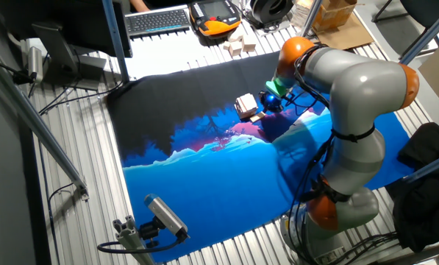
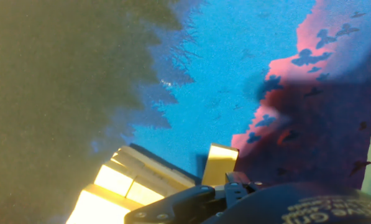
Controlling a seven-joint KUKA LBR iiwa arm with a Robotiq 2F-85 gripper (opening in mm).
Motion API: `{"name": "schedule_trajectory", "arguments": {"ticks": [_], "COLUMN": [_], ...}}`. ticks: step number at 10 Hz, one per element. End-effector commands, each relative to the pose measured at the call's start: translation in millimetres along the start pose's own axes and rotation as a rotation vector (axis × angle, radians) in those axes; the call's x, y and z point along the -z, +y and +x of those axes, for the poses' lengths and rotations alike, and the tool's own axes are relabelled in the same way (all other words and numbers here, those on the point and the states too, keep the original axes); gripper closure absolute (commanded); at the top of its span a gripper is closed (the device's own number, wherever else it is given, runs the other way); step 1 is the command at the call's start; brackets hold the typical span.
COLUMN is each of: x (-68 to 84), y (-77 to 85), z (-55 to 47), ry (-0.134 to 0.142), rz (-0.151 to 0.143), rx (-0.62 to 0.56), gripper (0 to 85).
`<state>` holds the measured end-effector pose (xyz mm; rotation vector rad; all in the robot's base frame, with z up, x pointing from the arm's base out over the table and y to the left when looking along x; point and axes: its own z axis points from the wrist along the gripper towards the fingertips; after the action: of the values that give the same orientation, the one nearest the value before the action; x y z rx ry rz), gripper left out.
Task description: Play Jenga
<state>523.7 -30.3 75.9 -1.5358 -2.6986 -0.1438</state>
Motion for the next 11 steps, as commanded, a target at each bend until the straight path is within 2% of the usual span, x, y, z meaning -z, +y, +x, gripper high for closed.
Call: {"name": "schedule_trajectory", "arguments": {"ticks": [1, 4, 5, 7, 8, 9, 11], "x": [0.0, 1.6, 9.9, 17.1, 23.1, 32.3, 60.5], "y": [0.0, 1.0, 5.9, 9.4, 12.4, 16.0, 25.1], "z": [0.1, 0.2, 1.0, 0.9, 0.3, 0.0, -0.5], "ry": [0.01, 0.02, 0.017, 0.006, 0.011, 0.013, 0.015], "rz": [-0.009, -0.011, -0.008, 0.002, -0.005, -0.006, 0.002], "rx": [0.008, 0.022, 0.024, 0.049, 0.052, 0.064, 0.102], "gripper": [85.0, 85.0, 85.0, 85.0, 85.0, 85.0, 85.0]}}
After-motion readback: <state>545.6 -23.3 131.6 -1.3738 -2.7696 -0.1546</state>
